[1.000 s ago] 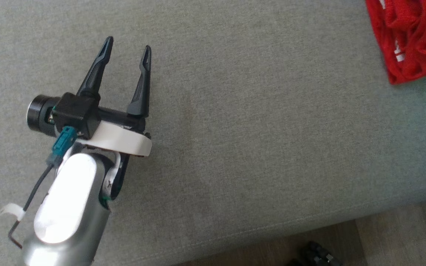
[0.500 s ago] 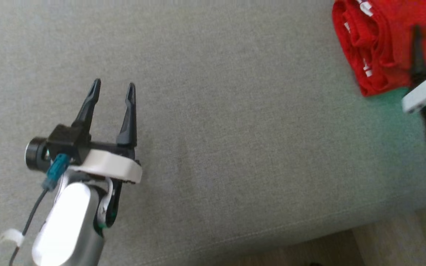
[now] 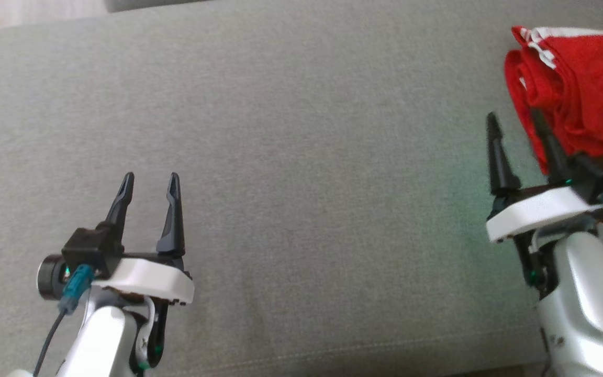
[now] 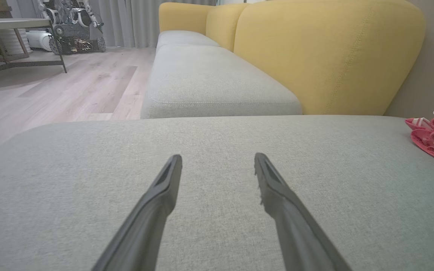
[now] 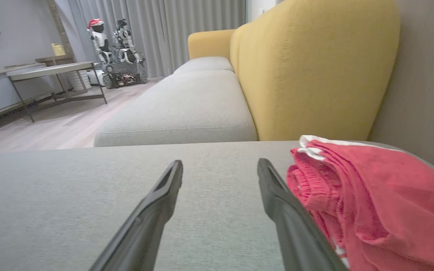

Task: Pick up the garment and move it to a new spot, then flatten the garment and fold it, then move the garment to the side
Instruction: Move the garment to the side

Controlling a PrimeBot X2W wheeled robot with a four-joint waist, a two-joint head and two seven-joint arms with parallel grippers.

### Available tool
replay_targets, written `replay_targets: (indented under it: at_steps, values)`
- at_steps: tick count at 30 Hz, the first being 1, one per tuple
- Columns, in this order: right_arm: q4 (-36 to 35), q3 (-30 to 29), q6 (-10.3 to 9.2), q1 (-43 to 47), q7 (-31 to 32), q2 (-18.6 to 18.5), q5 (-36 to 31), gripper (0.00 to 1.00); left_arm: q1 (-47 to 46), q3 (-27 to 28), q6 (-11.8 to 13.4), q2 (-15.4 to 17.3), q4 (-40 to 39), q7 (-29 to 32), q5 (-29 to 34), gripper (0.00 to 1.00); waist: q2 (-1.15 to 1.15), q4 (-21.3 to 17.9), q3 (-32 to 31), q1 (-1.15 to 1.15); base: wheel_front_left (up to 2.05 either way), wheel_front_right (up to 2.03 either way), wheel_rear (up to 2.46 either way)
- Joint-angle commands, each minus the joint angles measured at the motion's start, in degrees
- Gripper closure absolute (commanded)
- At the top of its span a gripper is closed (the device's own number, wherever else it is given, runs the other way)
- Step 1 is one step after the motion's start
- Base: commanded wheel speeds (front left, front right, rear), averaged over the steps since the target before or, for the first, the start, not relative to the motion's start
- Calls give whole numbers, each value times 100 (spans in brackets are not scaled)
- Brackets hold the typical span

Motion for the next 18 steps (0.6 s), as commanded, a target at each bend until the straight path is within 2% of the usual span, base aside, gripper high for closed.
replay_targets:
  at_steps: [1,8,18]
  values:
    - [-409,51,-5,93,113,90,-161,0,-105,266,42,103,-163,-55,-24,0,0,169,-163,1,0,0,0]
    - [-1314,-67,-5,806,502,456,-504,0,120,275,22,157,-153,-65,-41,0,0,328,-530,1,0,0,0]
    - [-1876,-129,-5,1642,841,624,-633,0,552,208,25,257,-193,-7,-91,0,0,363,-1018,1,0,0,0]
